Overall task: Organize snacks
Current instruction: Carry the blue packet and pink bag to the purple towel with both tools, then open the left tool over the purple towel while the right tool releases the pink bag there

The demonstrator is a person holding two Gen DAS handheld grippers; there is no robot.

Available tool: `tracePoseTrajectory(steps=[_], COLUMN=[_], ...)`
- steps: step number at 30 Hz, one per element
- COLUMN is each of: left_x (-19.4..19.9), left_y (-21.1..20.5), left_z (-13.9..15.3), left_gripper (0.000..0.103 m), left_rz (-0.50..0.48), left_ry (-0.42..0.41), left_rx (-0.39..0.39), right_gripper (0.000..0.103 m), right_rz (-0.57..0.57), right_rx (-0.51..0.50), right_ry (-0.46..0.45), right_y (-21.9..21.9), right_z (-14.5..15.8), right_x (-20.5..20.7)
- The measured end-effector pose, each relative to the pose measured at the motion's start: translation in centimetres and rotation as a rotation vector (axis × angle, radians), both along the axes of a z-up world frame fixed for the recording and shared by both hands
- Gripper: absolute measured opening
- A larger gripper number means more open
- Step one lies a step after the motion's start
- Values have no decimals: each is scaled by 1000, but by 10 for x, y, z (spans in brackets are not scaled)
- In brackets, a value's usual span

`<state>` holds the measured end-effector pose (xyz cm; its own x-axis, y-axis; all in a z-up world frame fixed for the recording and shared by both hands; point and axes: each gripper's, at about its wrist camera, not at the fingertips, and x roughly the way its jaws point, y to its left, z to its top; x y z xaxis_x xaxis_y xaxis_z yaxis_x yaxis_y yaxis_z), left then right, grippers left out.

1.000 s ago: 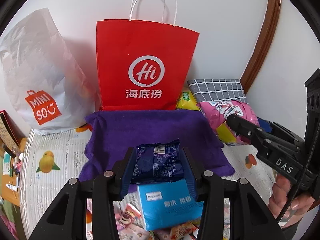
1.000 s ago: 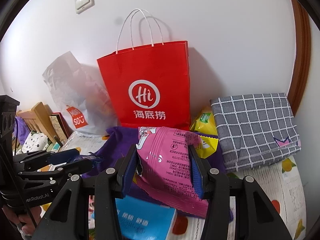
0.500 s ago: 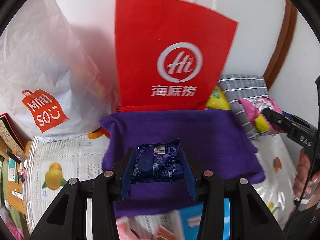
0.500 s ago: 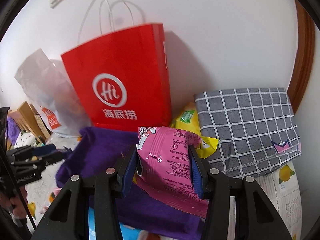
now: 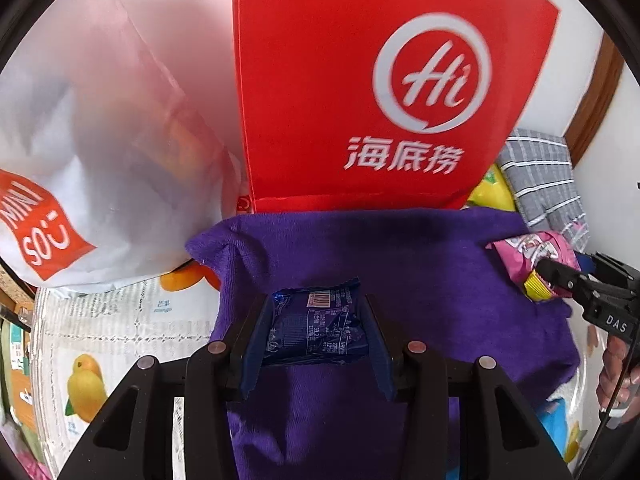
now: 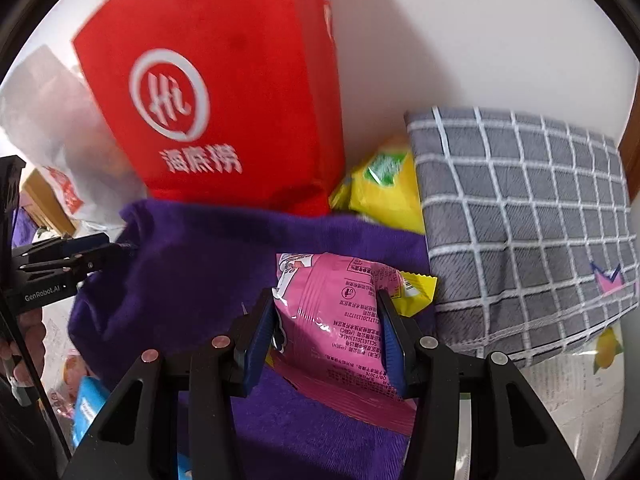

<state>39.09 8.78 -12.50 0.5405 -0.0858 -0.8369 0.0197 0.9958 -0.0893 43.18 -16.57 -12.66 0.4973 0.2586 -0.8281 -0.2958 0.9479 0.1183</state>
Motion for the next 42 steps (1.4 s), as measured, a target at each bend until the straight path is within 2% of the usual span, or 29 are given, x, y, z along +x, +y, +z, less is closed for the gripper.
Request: tracePoseTrajectory(steps=[4,14,16,17,19,20,24,26,30,34,40,42], left_x=[10,19,22,24,27,25,12,2,-18,-51,-91,-104], left_y=[-1,-4,-6,-6,-6,-7,-10,-7,-4,0,4,0], left_z=[-11,-25,-27,-28,-28,-26,-13,-6,7,20,39,42], left_gripper=[43,44,45,47,61,63,65,65,65,65,65,65], left_rz=[7,9,10,12,9,5,7,12,23,29,36,26], left_ry=[23,46,58,66,76,76,49,37,12,-31,-57,-60], left_rx=[-1,-4,-6,-14,-31,-34,13,10,-9,3,-28,-44], right_gripper=[49,51,54,55,67,70,74,74,74,74,74,74], right_rz=[-11,8,17,19,16,17,13,5,-11,-37,-69,-71], right_rx=[-6,17,25,26,24,24,32,34,26,8,-16,-4], right_ry=[30,44,57,61,56,57,37,19,-82,-174,-207,-183], right_y=[-1,2,3,3,6,6,2,1,-5,-14,-26,-30], right_z=[-14,-20,-21,-20,-18,-15,-1,8,35,62,80,82], right_x=[5,7,8,8,8,6,2,-3,-22,-46,-89,-105])
